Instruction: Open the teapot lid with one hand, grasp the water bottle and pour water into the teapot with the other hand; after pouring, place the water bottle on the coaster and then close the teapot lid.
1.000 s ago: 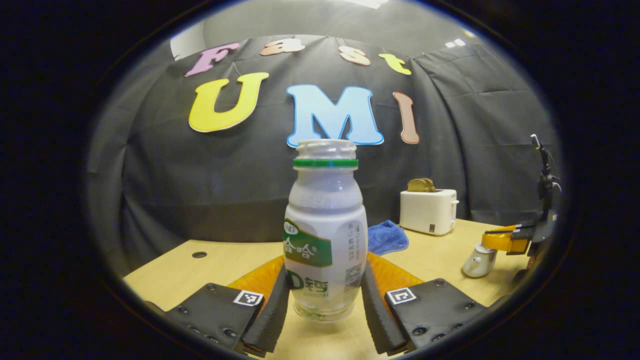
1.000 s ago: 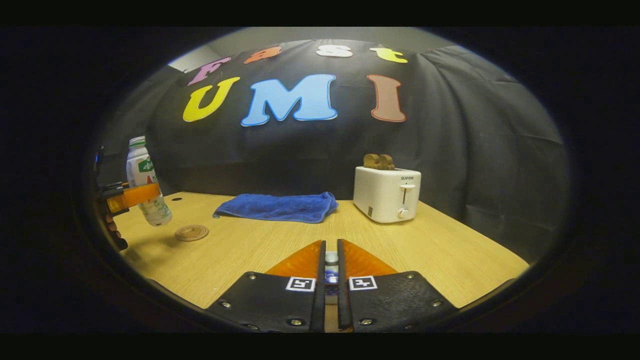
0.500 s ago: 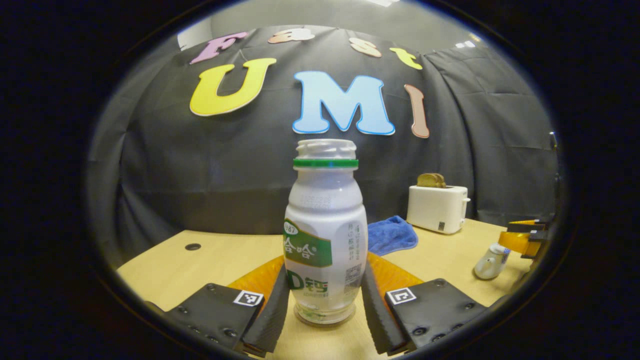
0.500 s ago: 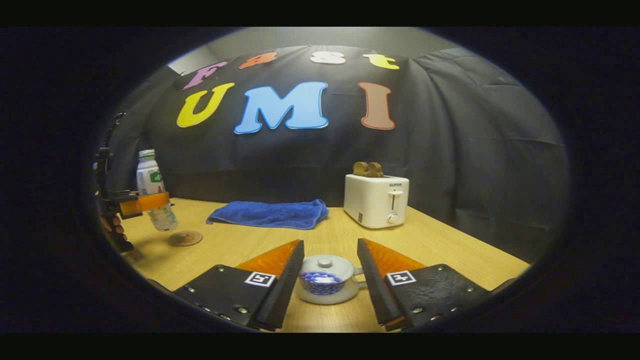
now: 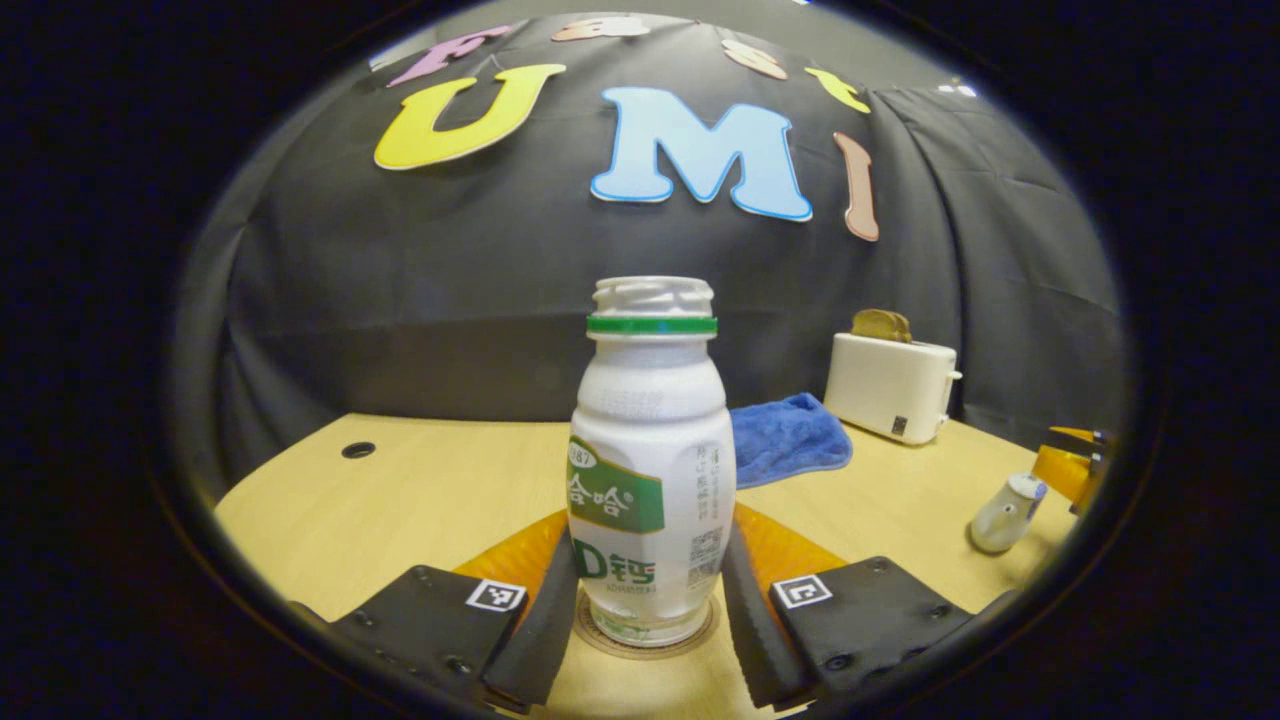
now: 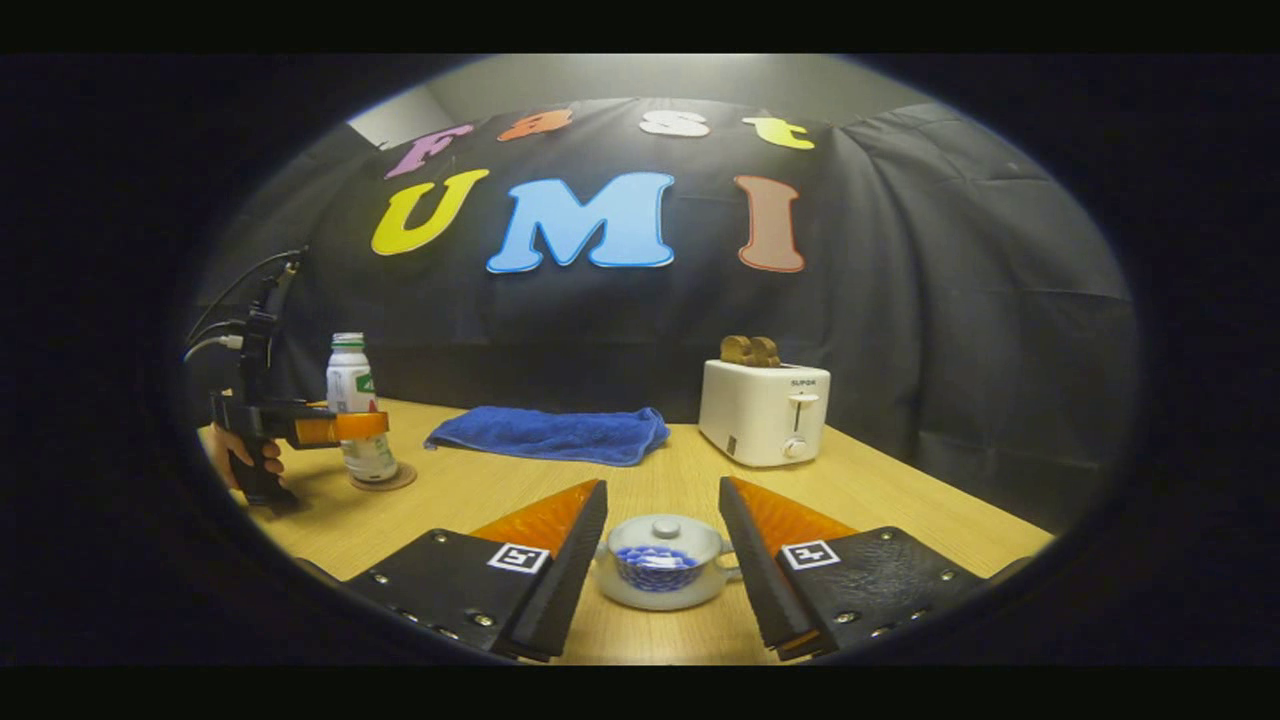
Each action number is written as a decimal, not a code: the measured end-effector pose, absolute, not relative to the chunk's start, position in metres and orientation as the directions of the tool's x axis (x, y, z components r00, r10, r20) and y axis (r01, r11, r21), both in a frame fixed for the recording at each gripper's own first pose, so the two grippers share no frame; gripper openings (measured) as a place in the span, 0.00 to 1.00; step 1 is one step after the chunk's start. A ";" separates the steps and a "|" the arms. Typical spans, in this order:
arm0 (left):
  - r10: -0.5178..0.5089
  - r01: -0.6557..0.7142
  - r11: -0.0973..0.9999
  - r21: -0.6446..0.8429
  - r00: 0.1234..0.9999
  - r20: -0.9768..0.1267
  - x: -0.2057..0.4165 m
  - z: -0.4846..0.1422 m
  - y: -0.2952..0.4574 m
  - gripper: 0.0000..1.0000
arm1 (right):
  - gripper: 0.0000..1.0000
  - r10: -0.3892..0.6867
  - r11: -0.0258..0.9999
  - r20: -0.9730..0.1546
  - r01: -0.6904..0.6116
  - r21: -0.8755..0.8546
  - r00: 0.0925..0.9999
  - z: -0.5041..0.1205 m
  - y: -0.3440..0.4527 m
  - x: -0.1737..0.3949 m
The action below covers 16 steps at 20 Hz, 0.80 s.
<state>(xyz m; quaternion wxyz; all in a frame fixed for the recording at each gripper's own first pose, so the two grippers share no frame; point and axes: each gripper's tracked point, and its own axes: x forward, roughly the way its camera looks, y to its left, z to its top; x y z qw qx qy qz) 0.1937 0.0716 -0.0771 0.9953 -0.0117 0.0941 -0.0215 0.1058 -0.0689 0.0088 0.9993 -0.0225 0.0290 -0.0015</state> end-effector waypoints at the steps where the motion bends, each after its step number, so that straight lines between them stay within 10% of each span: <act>1: -0.044 0.039 0.999 -0.028 0.983 -0.179 0.195 -0.075 0.070 0.72 | 0.70 -0.003 0.999 -0.063 0.000 -0.046 0.998 0.007 -0.069 0.106; 16: -0.034 0.021 0.997 -0.077 0.984 -0.174 0.180 -0.076 0.060 1.00 | 0.70 0.036 0.999 -0.056 -0.038 -0.018 0.998 0.012 -0.061 0.102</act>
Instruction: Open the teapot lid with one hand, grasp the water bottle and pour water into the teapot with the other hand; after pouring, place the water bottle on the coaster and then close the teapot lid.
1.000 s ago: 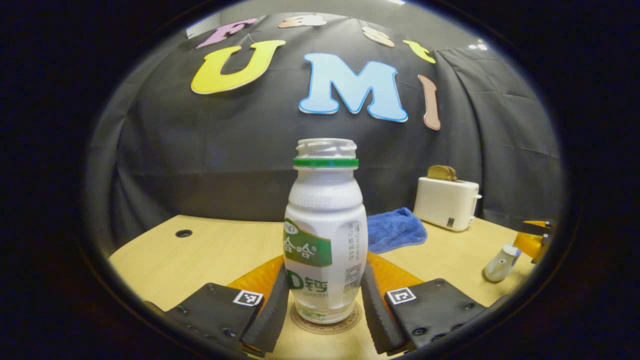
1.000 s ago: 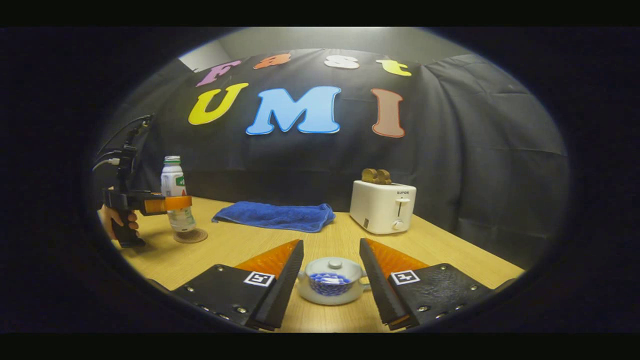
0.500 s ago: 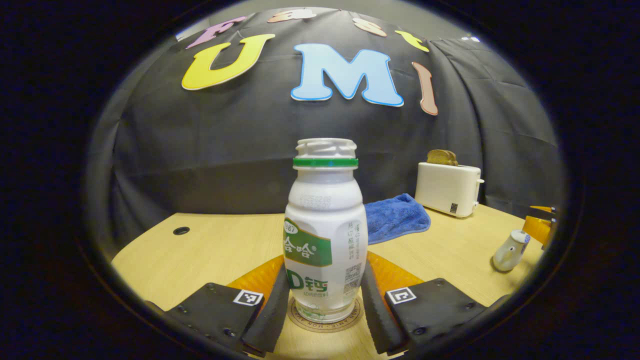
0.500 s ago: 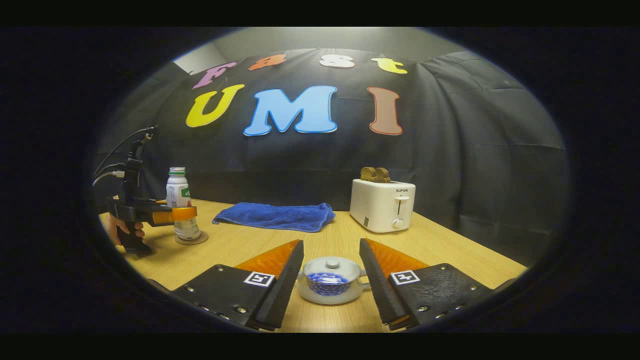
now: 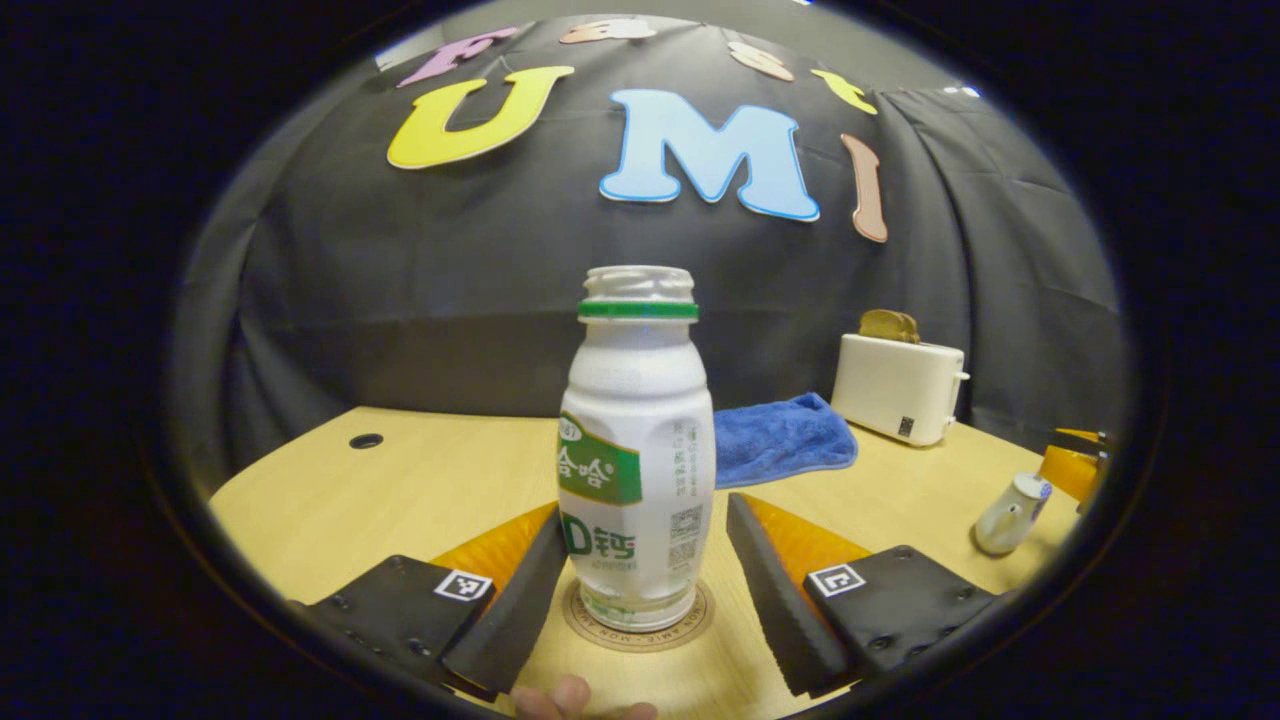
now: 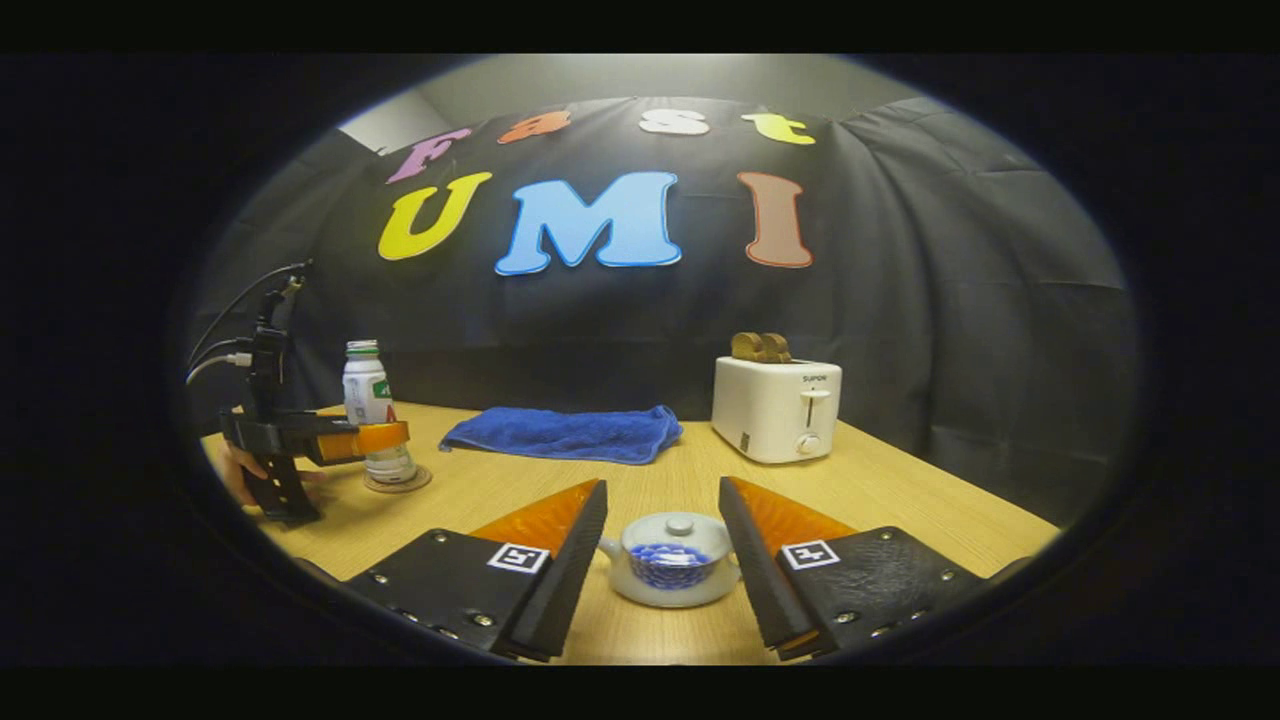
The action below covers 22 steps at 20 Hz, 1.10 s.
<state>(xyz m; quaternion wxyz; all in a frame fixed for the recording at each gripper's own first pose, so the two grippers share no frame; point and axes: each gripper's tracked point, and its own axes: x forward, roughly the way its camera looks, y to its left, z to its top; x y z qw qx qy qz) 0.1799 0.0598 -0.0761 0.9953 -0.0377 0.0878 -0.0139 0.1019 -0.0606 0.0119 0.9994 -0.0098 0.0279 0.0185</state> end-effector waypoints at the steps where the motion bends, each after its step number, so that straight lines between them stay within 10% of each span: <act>1: -0.041 0.027 0.997 -0.077 0.984 -0.175 0.176 -0.076 0.058 1.00 | 0.70 0.044 0.999 -0.054 -0.045 -0.011 0.998 0.013 -0.058 0.100; 10: 0.026 -0.039 0.995 -0.095 0.991 -0.130 0.101 -0.061 0.068 0.99 | 0.70 0.100 0.995 -0.049 -0.100 0.007 0.994 0.012 -0.027 0.062; 11: 0.032 -0.046 0.991 -0.122 0.993 -0.116 0.085 -0.056 0.065 0.99 | 0.53 0.105 0.994 -0.058 -0.105 0.010 0.993 0.009 -0.019 0.056; 12: 0.042 -0.056 0.988 -0.143 0.994 -0.099 0.068 -0.051 0.058 1.00 | 0.70 0.101 0.995 -0.066 -0.101 0.009 0.993 0.007 -0.012 0.050; 14: 0.070 -0.081 0.989 -0.127 0.994 -0.083 0.042 -0.049 0.043 1.00 | 0.70 0.068 0.998 -0.063 -0.069 -0.009 0.996 0.005 0.001 0.041; 15: 0.094 -0.101 0.991 -0.090 0.993 -0.077 0.031 -0.050 0.038 1.00 | 0.89 0.070 0.997 -0.067 -0.071 -0.009 0.995 0.001 0.012 0.037; 20: 0.138 -0.137 0.990 0.026 0.990 -0.034 -0.009 -0.050 0.007 1.00 | 0.84 0.069 0.998 -0.054 -0.069 -0.011 0.996 -0.008 0.031 0.020; 21: 0.134 -0.133 0.991 0.032 0.991 -0.026 -0.010 -0.051 0.004 1.00 | 0.70 0.053 0.999 -0.041 -0.054 -0.008 0.998 -0.005 0.027 0.016; 22: 0.119 -0.118 0.993 0.021 0.993 -0.028 -0.011 -0.051 -0.001 1.00 | 0.87 0.031 1.000 -0.024 -0.031 -0.003 0.999 -0.003 0.023 0.016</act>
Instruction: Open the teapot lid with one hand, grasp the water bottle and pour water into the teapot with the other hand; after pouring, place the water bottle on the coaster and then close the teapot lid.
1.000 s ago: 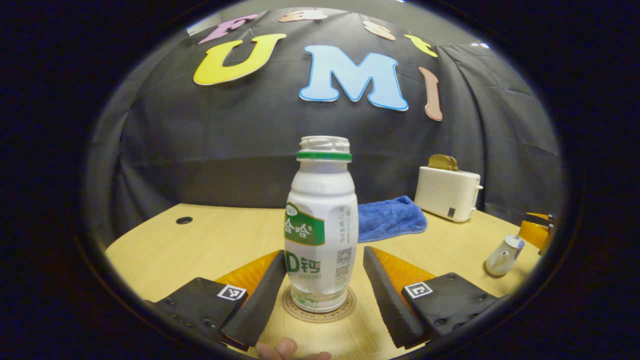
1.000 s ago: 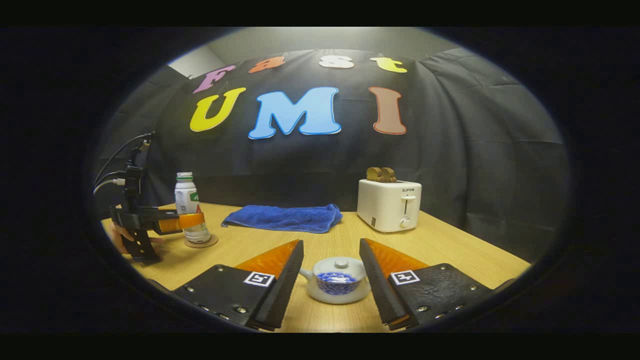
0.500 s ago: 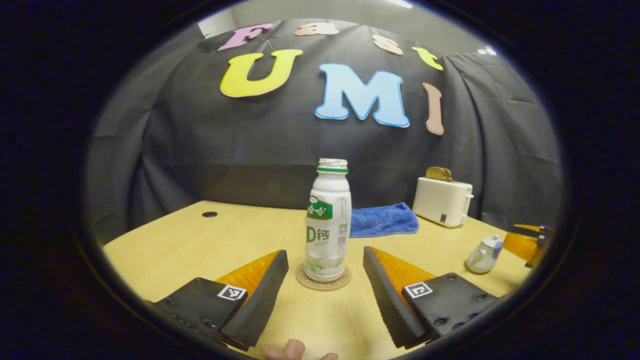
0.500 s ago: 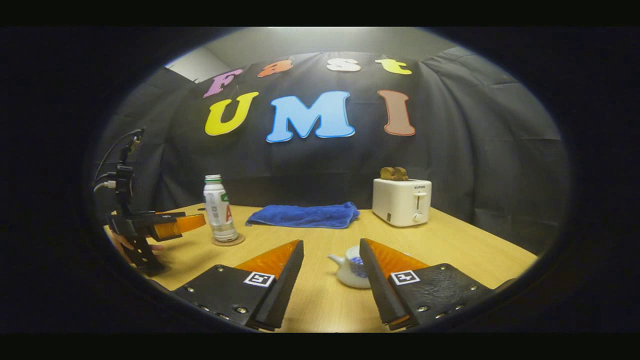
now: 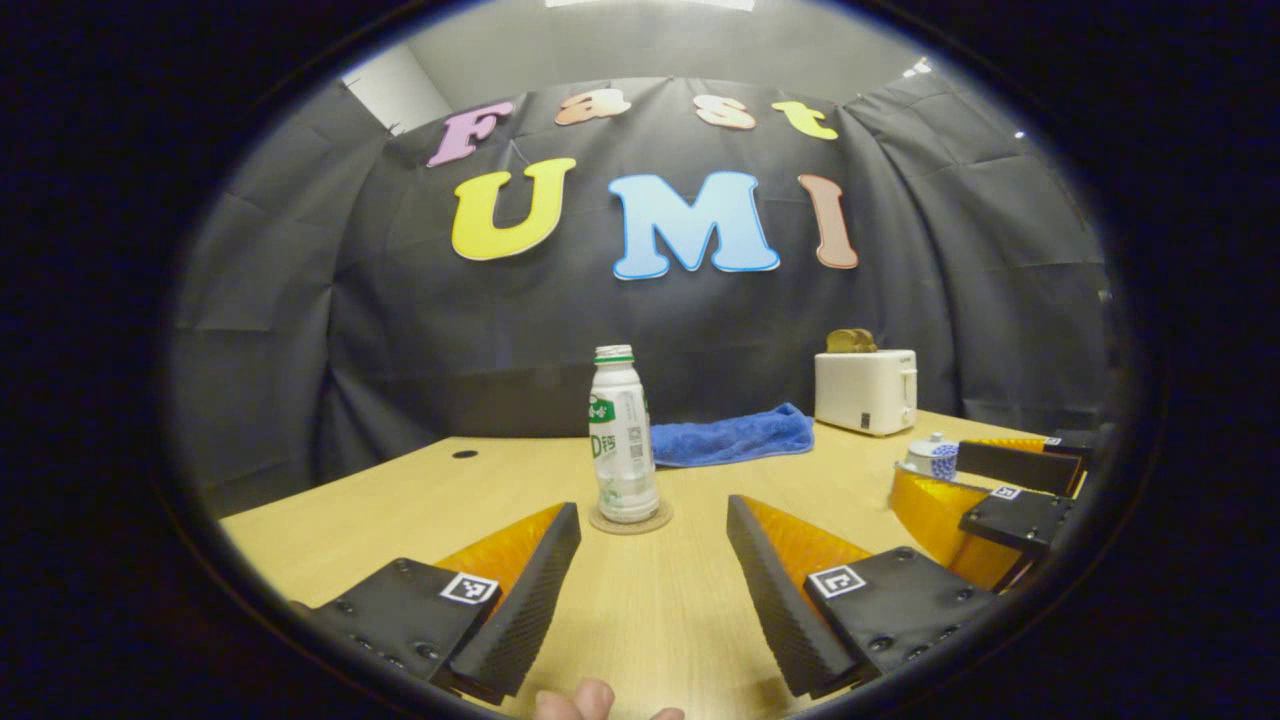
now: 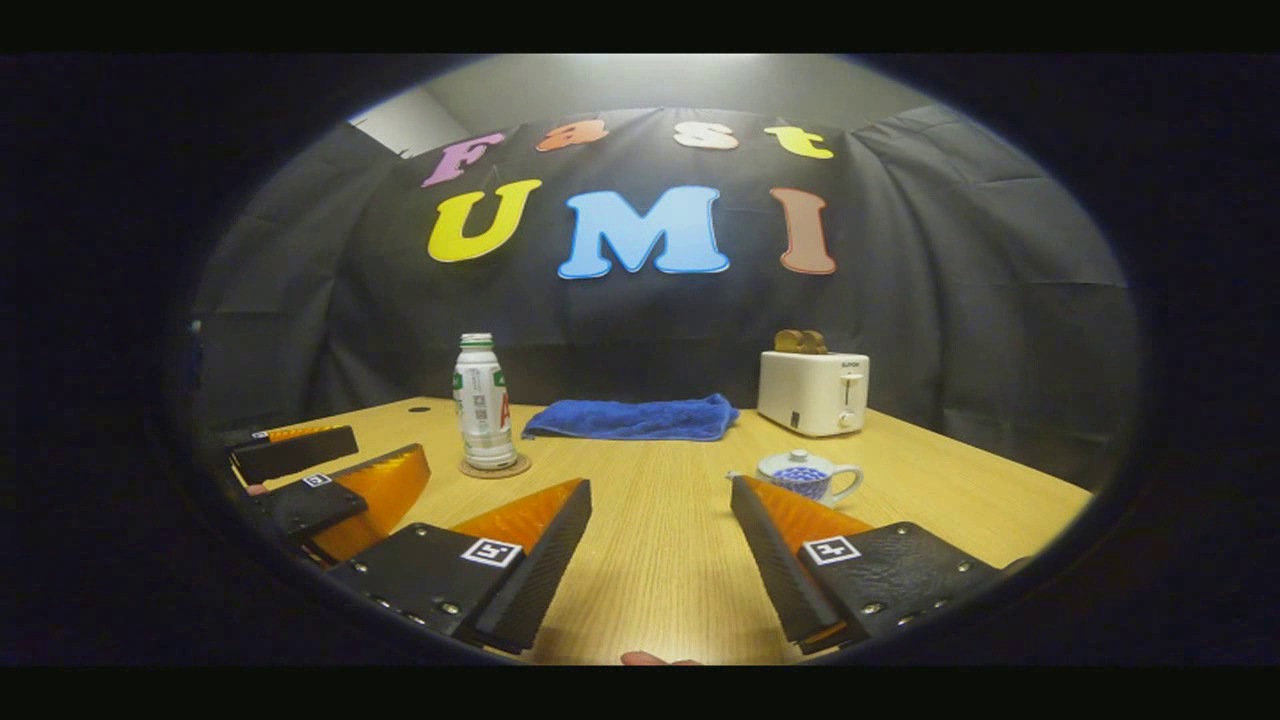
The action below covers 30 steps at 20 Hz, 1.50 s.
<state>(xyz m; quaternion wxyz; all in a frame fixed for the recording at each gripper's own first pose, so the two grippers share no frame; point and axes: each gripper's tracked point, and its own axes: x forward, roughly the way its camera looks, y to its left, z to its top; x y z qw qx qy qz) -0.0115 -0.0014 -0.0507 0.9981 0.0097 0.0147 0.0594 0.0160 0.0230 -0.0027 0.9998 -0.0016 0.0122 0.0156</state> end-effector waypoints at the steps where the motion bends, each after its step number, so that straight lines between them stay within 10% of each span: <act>1: 0.117 -0.117 0.993 -0.003 0.993 -0.020 -0.013 -0.050 -0.005 1.00 | 0.73 0.008 1.000 0.000 -0.008 -0.003 1.000 0.001 0.021 0.015; 2: 0.140 -0.140 0.990 -0.004 0.990 0.003 -0.016 -0.044 -0.003 1.00 | 0.90 -0.008 1.000 0.002 0.008 -0.006 1.000 0.002 0.020 0.014; 25: 0.095 -0.094 0.995 -0.010 0.996 0.005 -0.018 -0.048 -0.020 0.87 | 0.96 -0.011 1.000 0.000 0.011 -0.001 1.000 0.000 0.023 0.011; 30: 0.094 -0.094 0.996 -0.009 0.996 0.005 -0.019 -0.044 -0.017 1.00 | 0.96 -0.012 1.000 0.000 0.012 -0.002 1.000 0.000 0.023 0.011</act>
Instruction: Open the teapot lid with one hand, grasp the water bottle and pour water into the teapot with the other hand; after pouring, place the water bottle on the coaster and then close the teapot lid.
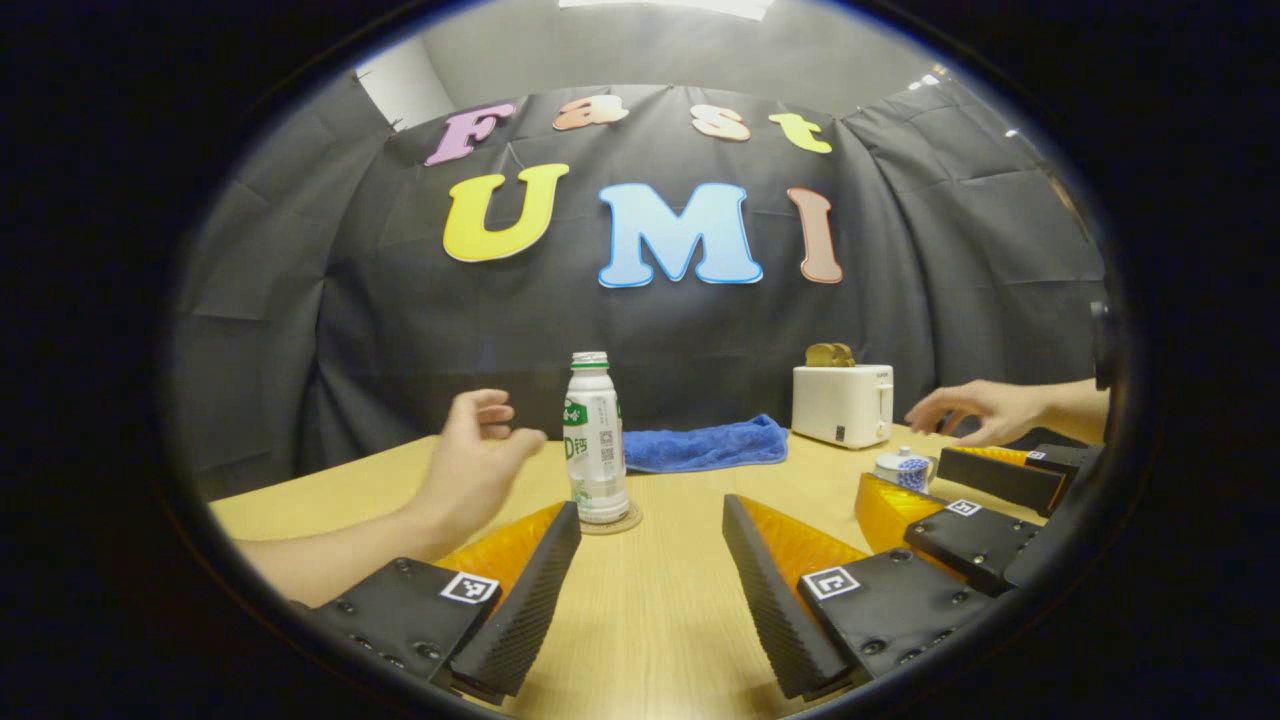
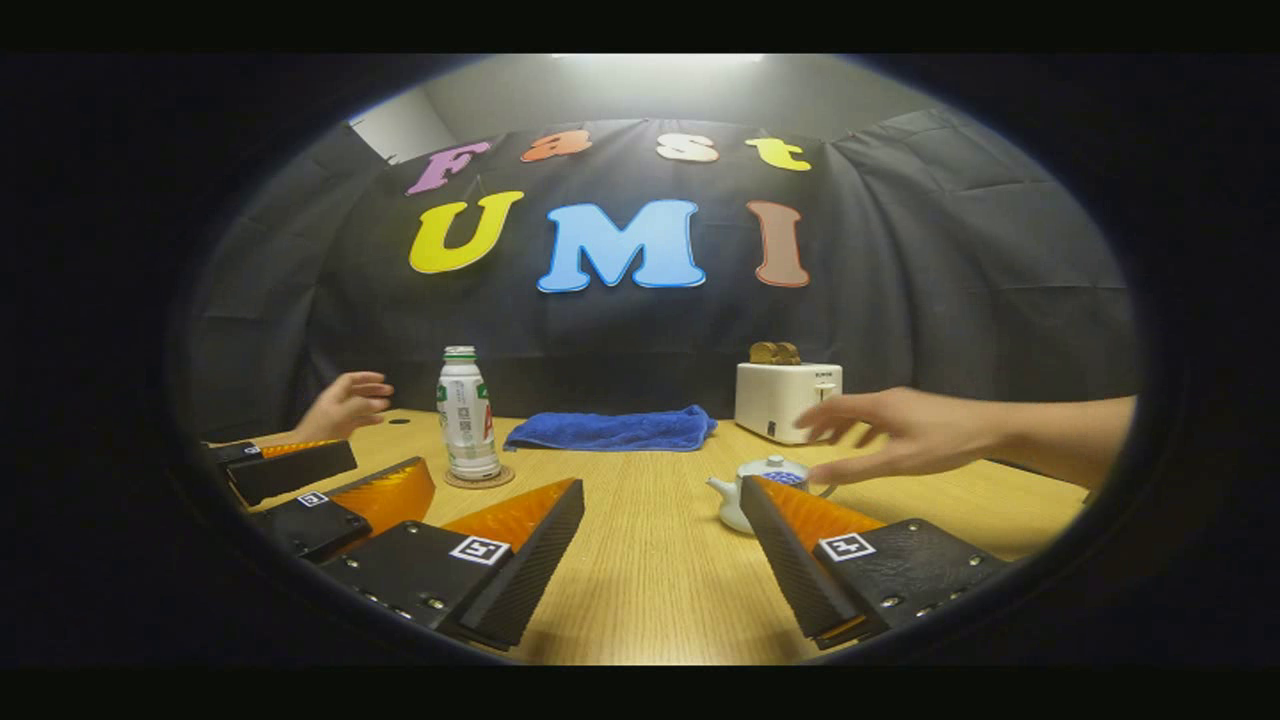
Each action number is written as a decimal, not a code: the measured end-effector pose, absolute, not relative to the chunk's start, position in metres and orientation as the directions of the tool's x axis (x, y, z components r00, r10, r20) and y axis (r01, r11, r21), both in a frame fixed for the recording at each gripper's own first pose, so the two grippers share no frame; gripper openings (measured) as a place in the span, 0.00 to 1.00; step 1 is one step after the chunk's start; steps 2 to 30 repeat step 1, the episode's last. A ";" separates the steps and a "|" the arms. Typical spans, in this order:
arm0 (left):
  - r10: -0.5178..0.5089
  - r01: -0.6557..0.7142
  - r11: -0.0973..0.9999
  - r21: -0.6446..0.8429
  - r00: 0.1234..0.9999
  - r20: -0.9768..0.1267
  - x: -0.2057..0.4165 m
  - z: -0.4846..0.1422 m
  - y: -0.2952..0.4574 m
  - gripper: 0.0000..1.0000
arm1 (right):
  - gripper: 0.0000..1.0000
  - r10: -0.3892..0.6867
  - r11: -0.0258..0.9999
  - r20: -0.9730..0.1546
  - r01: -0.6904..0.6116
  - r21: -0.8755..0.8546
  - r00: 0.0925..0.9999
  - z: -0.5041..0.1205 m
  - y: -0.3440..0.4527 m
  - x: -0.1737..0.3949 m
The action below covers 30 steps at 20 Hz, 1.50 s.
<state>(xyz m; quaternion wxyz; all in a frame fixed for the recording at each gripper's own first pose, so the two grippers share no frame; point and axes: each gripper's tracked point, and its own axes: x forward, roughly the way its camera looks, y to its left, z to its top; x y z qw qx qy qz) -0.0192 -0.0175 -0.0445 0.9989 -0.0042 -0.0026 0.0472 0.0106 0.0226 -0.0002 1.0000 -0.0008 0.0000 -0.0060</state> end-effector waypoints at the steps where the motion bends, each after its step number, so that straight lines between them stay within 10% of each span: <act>1: 0.094 -0.094 0.996 -0.009 0.996 0.005 -0.020 -0.045 -0.018 1.00 | 0.96 -0.012 1.000 0.000 0.012 -0.001 1.000 0.000 0.023 0.011; 30: 0.094 -0.094 0.996 -0.009 0.996 0.005 -0.020 -0.045 -0.018 1.00 | 0.96 -0.012 1.000 0.000 0.012 -0.001 1.000 0.000 0.023 0.011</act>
